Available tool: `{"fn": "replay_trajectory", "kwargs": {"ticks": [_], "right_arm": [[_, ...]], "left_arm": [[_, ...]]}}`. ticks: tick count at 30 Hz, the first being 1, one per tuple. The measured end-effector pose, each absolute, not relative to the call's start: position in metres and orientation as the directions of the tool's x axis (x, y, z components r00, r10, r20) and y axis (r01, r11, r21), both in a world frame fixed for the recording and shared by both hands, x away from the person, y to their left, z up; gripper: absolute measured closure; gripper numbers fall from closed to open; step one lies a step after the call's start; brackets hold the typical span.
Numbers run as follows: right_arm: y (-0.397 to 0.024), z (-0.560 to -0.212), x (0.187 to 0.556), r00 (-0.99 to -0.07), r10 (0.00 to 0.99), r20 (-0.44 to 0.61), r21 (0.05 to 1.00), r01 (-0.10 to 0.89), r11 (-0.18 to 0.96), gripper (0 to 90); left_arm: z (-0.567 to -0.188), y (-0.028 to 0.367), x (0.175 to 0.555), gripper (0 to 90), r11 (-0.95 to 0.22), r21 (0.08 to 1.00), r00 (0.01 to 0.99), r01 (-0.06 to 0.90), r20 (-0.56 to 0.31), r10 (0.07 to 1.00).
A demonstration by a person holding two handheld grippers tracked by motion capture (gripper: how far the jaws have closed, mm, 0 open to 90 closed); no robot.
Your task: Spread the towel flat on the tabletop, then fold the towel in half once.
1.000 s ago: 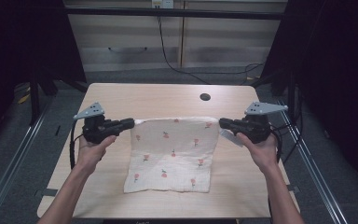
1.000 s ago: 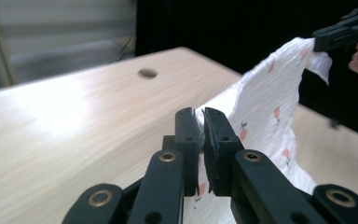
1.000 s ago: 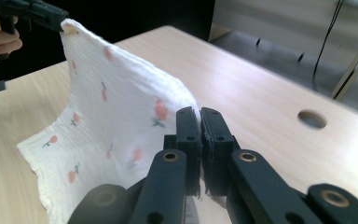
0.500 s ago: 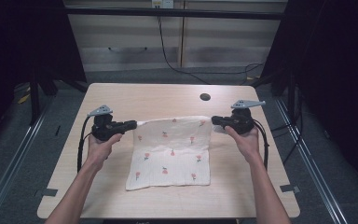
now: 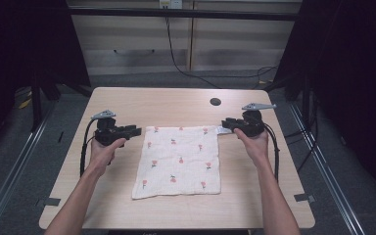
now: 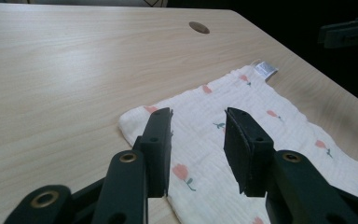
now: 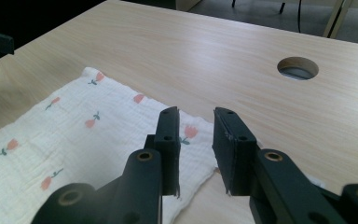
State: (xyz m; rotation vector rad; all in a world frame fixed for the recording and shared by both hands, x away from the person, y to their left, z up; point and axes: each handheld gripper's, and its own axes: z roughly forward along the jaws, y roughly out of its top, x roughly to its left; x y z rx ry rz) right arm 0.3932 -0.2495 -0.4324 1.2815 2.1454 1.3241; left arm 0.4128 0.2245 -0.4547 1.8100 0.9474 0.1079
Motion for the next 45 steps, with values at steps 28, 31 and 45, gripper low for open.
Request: {"fn": "replay_trajectory", "kwargs": {"ticks": [28, 31, 45], "right_arm": [[-0.241, -0.431, 0.307, -0.633, 0.765, 0.116, 0.809, 0.507, 0.297, 53.3], [-0.238, -0.434, 0.299, -0.647, 0.751, 0.132, 0.802, 0.515, 0.302, 53.2], [-0.223, -0.451, 0.271, -0.696, 0.701, 0.159, 0.77, 0.532, 0.353, 58.5]], "left_arm": [[-0.444, 0.248, 0.345, 37.4, -0.209, 0.831, 0.71, 0.515, -0.277, 0.648], [-0.448, 0.248, 0.336, 33.7, -0.219, 0.828, 0.724, 0.517, -0.285, 0.628], [-0.465, 0.249, 0.301, 38.8, -0.312, 0.787, 0.753, 0.532, -0.272, 0.599]]}}
